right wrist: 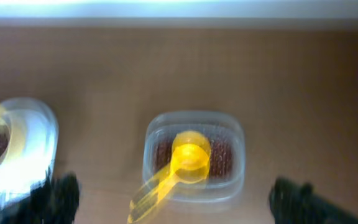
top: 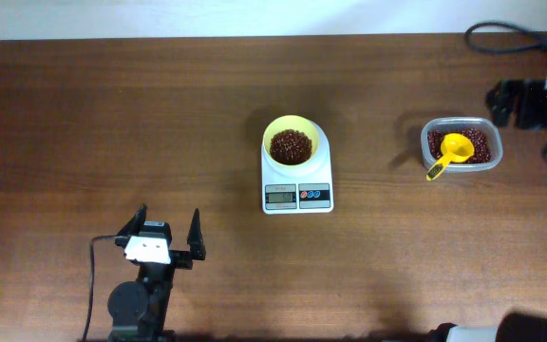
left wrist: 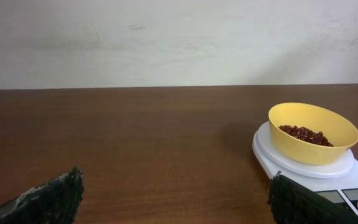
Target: Scoop item into bowl and weigh 50g on scale
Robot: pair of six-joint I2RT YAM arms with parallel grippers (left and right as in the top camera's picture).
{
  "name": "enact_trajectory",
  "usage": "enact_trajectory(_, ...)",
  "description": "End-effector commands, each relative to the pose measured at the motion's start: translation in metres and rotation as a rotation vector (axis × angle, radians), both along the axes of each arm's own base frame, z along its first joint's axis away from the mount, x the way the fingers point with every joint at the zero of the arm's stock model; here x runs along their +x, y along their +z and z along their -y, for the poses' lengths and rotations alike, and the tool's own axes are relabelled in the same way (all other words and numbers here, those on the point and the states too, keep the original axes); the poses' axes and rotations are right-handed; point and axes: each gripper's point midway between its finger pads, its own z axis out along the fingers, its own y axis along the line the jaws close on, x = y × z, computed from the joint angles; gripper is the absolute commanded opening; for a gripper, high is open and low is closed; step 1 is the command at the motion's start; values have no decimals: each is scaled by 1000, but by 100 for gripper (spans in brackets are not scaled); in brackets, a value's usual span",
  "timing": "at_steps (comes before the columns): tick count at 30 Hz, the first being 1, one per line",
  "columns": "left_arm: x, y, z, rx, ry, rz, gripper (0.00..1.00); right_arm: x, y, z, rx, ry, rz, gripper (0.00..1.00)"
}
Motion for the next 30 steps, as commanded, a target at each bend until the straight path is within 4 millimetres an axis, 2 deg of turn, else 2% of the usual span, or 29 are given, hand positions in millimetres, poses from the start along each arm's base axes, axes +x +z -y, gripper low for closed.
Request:
enact_trajectory(1,0,-1,0,12,-1,3,99,-3,-18,-38,49,66,152,99)
enact_trajectory(3,0,-1,0,12,-1,3,99,1,-35,-58,7,126,306,99)
enact_trajectory(6,0,-1,0,12,-1,3,99,-4,-42,-81,-41,186,505,99)
enact_trajectory(8,0,-1,0,12,-1,3,99,-22,-47,-96,-75,218,663,99)
enact_trajectory(11,0,-1,0,12,-1,3,99,-44,-61,-102,-93,224,735,99)
enact_trajectory(16,0,-1,0,12,-1,3,99,-87,-105,-104,-100,204,725,99)
enact_trajectory(20,0,-1,0,12,-1,3,99,-114,-126,-104,-122,183,772,99)
enact_trajectory(22,0,-1,0,12,-1,3,99,-124,-132,-102,-129,168,783,99)
enact_trajectory(27,0,-1,0,12,-1,3,99,-135,-133,-82,-117,20,769,99)
enact_trajectory(28,0,-1,0,12,-1,3,99,-139,-136,-72,-82,-66,755,99)
enact_trajectory(30,0,-1,0,12,-1,3,99,-143,-140,-69,-64,-105,738,99)
